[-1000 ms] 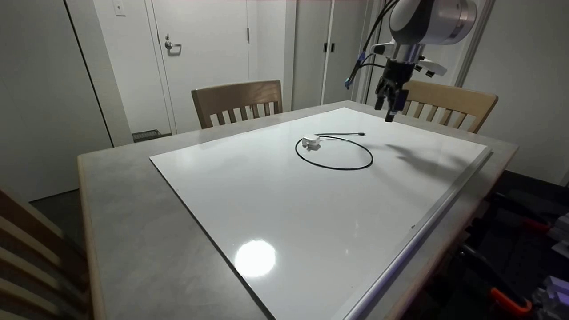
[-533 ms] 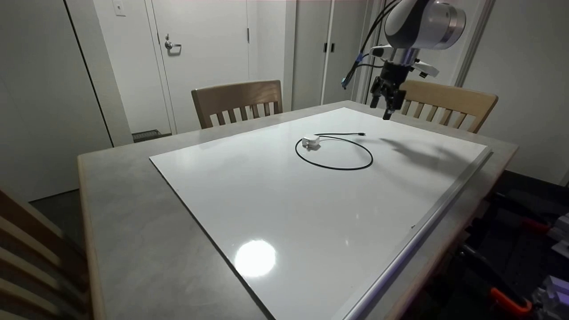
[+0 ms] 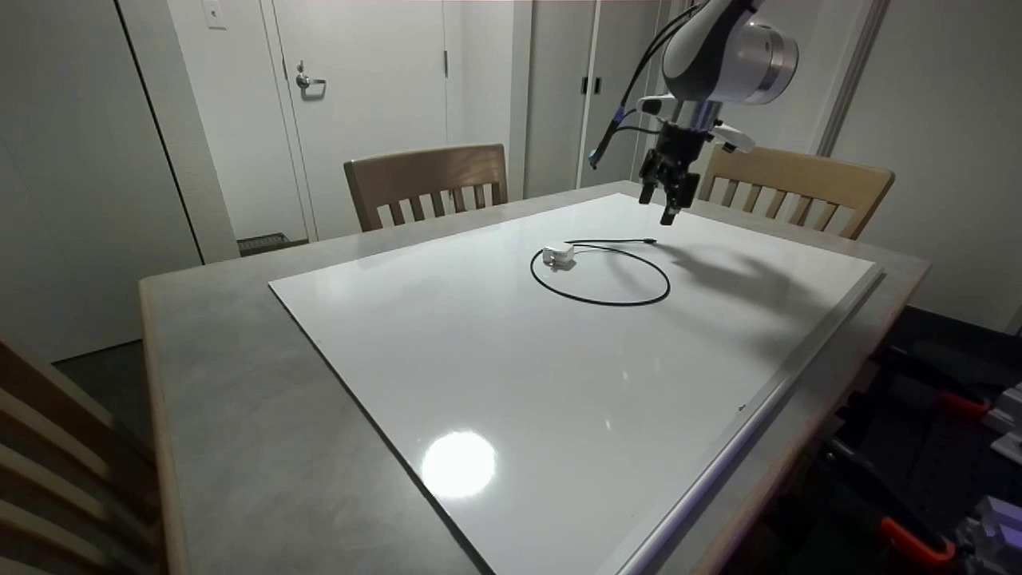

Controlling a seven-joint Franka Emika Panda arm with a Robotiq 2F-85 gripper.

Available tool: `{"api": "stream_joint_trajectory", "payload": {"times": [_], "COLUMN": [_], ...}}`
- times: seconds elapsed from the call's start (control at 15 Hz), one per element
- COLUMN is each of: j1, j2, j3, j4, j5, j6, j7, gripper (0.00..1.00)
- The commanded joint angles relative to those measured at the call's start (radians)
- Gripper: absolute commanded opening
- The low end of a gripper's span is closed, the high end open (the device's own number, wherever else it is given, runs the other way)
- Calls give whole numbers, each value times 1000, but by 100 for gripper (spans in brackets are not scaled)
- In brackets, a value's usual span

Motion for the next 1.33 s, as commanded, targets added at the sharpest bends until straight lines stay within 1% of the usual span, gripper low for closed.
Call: {"api": "stream_joint_trajectory", "payload": {"times": [0.0, 0.4, 0.8, 1.27], "j1": [-5, -34, -24, -30], "j2": [20, 49, 85, 115], "j3": [-6, 10, 17, 17], "j4": [20, 40, 77, 100], "j5": [-3, 15, 6, 8], "j6": [-50, -92, -109, -134], "j7": [34, 32, 37, 37], "gripper": [100, 100, 100, 100]}}
